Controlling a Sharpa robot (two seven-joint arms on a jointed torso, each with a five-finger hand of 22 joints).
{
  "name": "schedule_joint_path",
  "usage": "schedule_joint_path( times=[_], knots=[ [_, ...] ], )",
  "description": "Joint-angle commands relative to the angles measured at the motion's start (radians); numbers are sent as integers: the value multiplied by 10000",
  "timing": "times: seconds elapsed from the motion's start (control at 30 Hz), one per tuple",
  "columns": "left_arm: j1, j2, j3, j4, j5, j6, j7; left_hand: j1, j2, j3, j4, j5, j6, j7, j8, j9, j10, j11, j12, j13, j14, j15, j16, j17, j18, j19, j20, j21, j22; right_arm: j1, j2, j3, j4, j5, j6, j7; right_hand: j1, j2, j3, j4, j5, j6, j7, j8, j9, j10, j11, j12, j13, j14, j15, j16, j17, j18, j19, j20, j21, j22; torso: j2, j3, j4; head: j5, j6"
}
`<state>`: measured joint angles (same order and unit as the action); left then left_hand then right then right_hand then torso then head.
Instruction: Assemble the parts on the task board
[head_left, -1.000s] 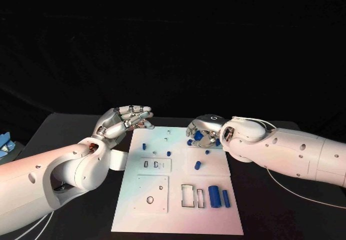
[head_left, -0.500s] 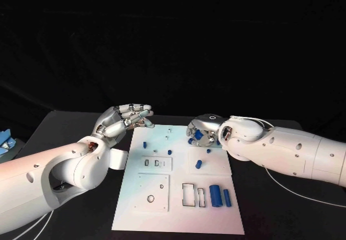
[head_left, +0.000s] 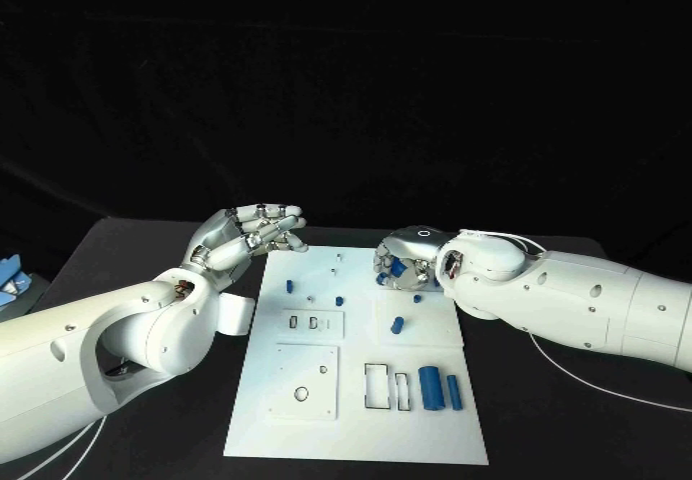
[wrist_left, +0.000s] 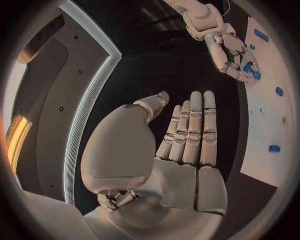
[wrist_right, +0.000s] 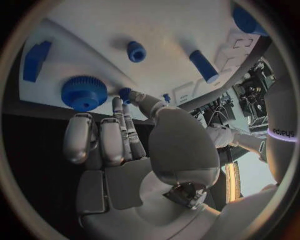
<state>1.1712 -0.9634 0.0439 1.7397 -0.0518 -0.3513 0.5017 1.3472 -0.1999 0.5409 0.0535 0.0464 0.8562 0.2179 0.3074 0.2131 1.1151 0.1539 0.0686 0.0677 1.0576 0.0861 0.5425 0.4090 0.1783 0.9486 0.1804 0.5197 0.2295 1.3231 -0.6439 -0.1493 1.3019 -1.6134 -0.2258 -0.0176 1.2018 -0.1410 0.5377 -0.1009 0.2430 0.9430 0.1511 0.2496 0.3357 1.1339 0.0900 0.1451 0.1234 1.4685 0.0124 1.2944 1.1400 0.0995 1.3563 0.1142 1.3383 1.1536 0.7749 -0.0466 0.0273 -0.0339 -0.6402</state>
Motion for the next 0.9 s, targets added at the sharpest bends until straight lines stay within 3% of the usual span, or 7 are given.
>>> schedule_joint_path(
  times=[0.03, 0.17, 0.5, 0.73, 0.9],
  knots=[
    [18, 6, 9, 27, 0, 241, 20, -92, 19, 7, -47, 39, -19, 35, -38, 11, -88, 13, -42, -2, -69, 28, 42, 15, -16, -71, 28, 63, 11, -13, 18, 3, -18, -157, -18, -66, 55, 102, 40, 61, -127, 131, -12, 84, 65, 124, -35, 75, 29, 316, -73, 82, 50, -175, 77, -28, 88, 113, -1, 1, 6, -7, -17],
    [19, 6, 9, 28, 18, 235, 12, -115, 27, 4, -48, 37, -35, 47, -54, 11, -110, 22, -44, -2, -94, 35, 62, 32, -16, -93, 34, 75, 18, -20, 36, 3, -39, -156, -68, -92, 109, 163, 112, 105, -414, 168, -36, 145, 149, 180, -62, 111, 56, 309, -96, 161, 89, -189, 95, -57, 149, 215, 11, -2, 8, -13, -26],
    [31, -9, 10, 59, 57, 241, -21, -126, 36, 5, -67, 37, -70, 71, -85, 9, -158, 40, -50, -4, -122, 45, 97, 60, -14, -118, 41, 100, 31, -52, 121, 2, -102, -156, -30, -165, 116, 167, 121, 111, -441, 179, -42, 158, 165, 195, -67, 120, 62, 311, -100, 181, 107, -200, 120, -60, 182, 273, 39, -3, 12, -6, -74],
    [34, -1, 10, 50, 133, 255, -38, -131, 45, 6, -81, 37, -95, 88, -107, 7, -191, 53, -52, -5, -137, 53, 122, 78, -12, -131, 46, 119, 40, -70, 135, -1, -111, -240, 29, -312, 100, 15, 107, 102, -477, 99, -21, 141, 202, 102, -41, 79, 60, 296, -86, 202, 78, -185, 62, -59, 150, 214, 55, -15, 7, -8, -131],
    [35, 1, 10, 45, 182, 260, -40, -125, 59, 12, -93, 37, -107, 96, -119, 7, -209, 59, -51, -5, -146, 56, 138, 90, -10, -138, 49, 133, 47, -76, 119, -2, -81, -262, -211, -338, 103, 52, 143, 138, -418, 154, -31, 187, 243, 132, -50, 101, 75, 290, -85, 220, 77, -188, 63, -56, 165, 244, 34, -18, 5, -11, -184]
  ],
)
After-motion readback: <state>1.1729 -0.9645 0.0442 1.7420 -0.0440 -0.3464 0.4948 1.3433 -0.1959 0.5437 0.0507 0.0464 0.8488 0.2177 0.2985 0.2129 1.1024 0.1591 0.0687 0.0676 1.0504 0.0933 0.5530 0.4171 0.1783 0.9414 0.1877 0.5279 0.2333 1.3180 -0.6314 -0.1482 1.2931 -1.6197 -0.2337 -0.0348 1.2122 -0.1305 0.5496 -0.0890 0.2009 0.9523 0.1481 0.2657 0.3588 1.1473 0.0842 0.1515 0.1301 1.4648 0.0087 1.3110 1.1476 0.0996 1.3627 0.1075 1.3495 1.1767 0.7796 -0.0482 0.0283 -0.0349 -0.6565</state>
